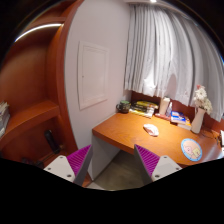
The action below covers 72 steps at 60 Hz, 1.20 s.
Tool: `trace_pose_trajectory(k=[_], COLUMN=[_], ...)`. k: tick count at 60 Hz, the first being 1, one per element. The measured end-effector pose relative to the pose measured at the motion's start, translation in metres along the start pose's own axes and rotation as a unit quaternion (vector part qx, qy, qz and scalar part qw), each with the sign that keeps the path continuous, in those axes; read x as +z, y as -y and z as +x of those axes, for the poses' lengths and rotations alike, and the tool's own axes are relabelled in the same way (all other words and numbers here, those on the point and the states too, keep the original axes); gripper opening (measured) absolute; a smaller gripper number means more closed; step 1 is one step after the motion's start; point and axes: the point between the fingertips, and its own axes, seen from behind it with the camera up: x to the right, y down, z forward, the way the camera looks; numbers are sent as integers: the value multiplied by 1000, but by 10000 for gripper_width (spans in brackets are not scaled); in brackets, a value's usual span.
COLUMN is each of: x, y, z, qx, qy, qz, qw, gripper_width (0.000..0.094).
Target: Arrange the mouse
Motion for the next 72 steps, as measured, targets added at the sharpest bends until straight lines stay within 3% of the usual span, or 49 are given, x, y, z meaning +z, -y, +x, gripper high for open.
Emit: trace_pose_trajectory(k=[7, 8, 10, 28, 43, 56, 72], x=[3, -9, 0, 79, 183, 268, 337], y=[-32, -15, -47, -101, -90, -80, -49], z=[13, 21, 27, 142, 224, 258, 291], qx=[14, 14, 23, 69, 107, 122, 150], qy=[-3, -3, -7, -98, -164, -182, -198], qz=[-33, -37, -46, -98, -121, -149, -144], qw=[999, 999, 999, 988, 973, 964, 958], gripper_width=[823, 821, 813, 812, 814, 820, 811])
